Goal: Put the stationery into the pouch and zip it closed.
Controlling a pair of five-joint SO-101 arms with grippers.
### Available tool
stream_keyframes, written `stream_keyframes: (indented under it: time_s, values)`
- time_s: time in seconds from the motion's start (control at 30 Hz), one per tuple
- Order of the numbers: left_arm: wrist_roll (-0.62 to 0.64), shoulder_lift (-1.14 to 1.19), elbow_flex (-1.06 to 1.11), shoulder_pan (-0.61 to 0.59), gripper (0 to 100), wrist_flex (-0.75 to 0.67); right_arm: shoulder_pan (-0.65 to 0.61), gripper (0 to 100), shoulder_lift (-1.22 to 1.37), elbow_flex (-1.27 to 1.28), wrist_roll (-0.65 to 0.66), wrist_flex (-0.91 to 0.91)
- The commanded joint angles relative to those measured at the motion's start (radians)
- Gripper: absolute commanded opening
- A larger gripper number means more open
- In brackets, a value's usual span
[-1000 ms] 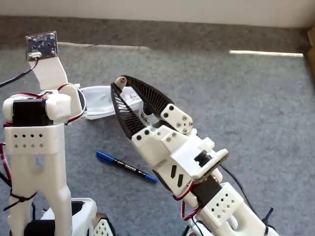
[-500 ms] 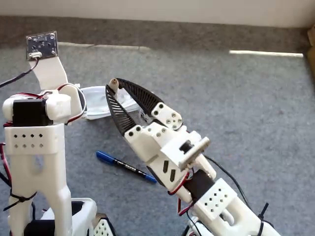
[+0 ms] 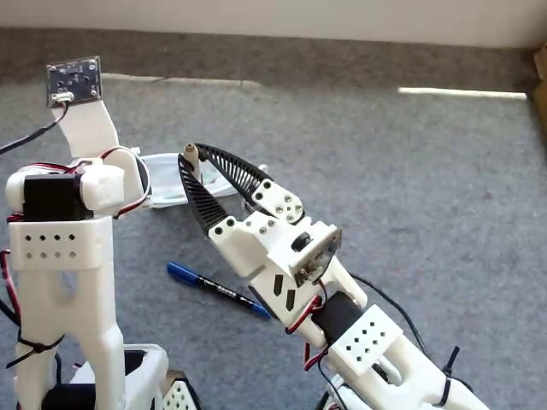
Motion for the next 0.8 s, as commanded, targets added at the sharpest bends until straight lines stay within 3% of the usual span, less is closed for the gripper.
stream_keyframes:
  time_s: [0.0, 0.17, 0.4, 0.77]
  values:
    - [-0.008, -0.015, -0.005, -0.016, 1, -0.005, 0.012, 0.9, -0.002, -0.013, -0.009, -0.022]
    - [-0.008, -0.015, -0.005, -0.016, 1, -0.005, 0.013, 0.9, -0.002, -0.018, -0.031, 0.035]
    - [-0.008, -0.015, -0.005, -0.016, 1, -0.005, 0.142, 0.9, -0.004, -0.059, -0.35, 0.168]
    - [-0.008, -0.015, -0.005, -0.016, 1, -0.005, 0.166, 1.0, -0.007, -0.07, -0.362, 0.179]
